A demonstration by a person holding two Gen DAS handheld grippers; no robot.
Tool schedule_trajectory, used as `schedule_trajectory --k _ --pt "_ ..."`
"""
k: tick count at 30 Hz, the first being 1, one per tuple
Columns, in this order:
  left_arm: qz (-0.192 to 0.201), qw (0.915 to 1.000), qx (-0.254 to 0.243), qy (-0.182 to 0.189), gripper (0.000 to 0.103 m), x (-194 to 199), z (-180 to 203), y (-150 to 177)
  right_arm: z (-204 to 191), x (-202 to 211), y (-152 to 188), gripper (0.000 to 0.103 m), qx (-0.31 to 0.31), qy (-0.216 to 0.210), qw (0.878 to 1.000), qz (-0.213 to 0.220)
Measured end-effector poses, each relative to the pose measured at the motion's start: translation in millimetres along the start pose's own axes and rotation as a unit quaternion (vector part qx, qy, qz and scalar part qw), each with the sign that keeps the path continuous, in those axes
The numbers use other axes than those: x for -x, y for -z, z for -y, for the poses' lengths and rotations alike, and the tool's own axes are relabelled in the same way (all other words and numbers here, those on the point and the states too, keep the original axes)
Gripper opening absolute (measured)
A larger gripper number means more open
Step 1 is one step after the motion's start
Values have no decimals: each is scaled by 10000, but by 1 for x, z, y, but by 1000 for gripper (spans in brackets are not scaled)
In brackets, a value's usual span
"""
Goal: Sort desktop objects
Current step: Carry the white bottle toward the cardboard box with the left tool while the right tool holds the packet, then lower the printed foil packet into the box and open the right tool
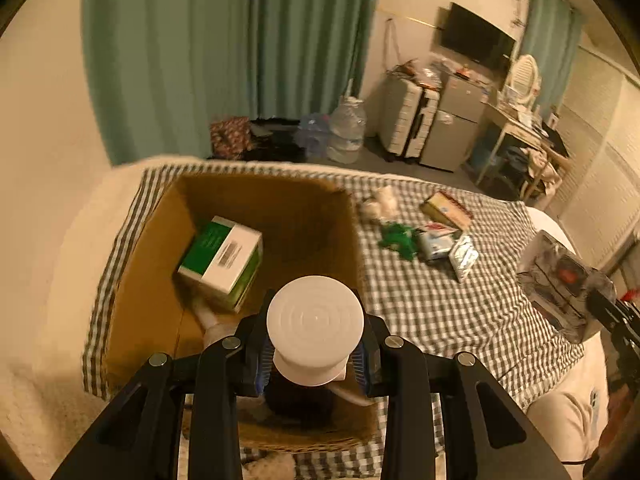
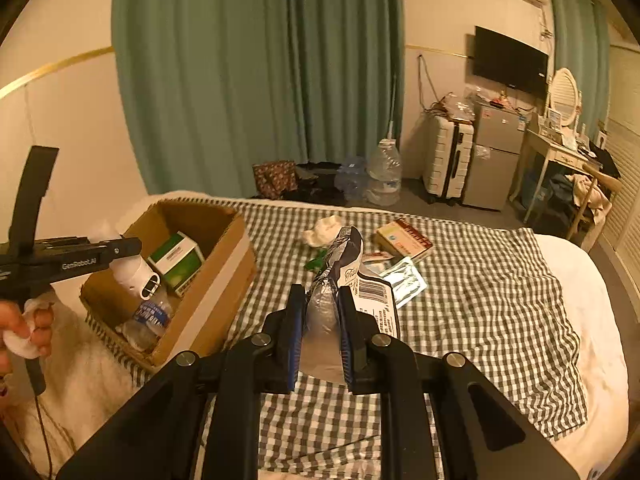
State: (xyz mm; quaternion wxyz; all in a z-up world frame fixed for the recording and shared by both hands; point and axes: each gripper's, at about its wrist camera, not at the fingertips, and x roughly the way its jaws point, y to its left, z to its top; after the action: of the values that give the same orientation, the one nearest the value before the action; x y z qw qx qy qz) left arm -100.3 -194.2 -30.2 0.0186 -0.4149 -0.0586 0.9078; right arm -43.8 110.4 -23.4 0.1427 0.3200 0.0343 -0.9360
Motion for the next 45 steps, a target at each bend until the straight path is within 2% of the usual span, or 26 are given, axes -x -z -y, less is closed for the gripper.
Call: schedule_trajectory --k 5,7,8,9,10,12,14,18,22,30,32,33,34,37,41,43,45 --pt "-88 9999 142 27 33 -13 -23 15 -25 -13 -3 16 166 -3 9998 -114" --pt "-124 9999 59 -58 40 -18 -28 17 -37 -18 -5 16 230 -46 9996 -139" --pt "-133 9997 13 -191 65 -20 -30 18 -42 -21 -6 16 259 -53 9995 -148" --pt "-99 9986 -11 -521 92 -21 -33 21 -48 -23 -8 16 306 -67 9994 -158" --pt "-19 9974 14 -726 96 -20 -36 24 -55 -24 -9 16 374 -85 9991 -168" --pt "131 9968 93 -783 97 -17 -44 29 -69 -29 -10 16 494 -120 9985 -180" --pt "99 9971 122 -743 97 -16 -51 31 -83 -33 -13 16 581 -191 9980 -187" --pt "213 9939 17 -1084 97 -10 -58 31 -108 -45 -19 16 635 -442 9967 -258" --pt "344 9919 -47 -1225 98 -3 -65 27 -132 -61 -21 16 706 -700 9944 -349" --pt "374 9914 59 -1251 98 -3 -81 24 -167 -93 -31 16 657 -1115 9903 -500" --pt "328 9919 91 -1226 98 -6 -84 25 -173 -98 -34 30 599 -1211 9897 -477" --pt "303 9919 98 -1231 98 -8 -85 25 -174 -100 -35 60 536 -1231 9898 -475" --pt "287 9919 101 -1231 98 -9 -85 26 -174 -100 -36 82 405 -1170 9913 -439" --pt "264 9921 118 -1219 98 -10 -86 27 -169 -94 -38 84 149 -1061 9941 -171" --pt "234 9930 139 -1151 98 -11 -81 29 -152 -92 -38 84 63 -791 9967 -178" --pt "356 9930 185 -1115 98 -6 -75 30 -138 -90 -36 84 -85 -734 9970 -210" --pt "558 9942 269 -880 99 4 -65 30 -126 -88 -34 84 -190 -659 9973 -253"
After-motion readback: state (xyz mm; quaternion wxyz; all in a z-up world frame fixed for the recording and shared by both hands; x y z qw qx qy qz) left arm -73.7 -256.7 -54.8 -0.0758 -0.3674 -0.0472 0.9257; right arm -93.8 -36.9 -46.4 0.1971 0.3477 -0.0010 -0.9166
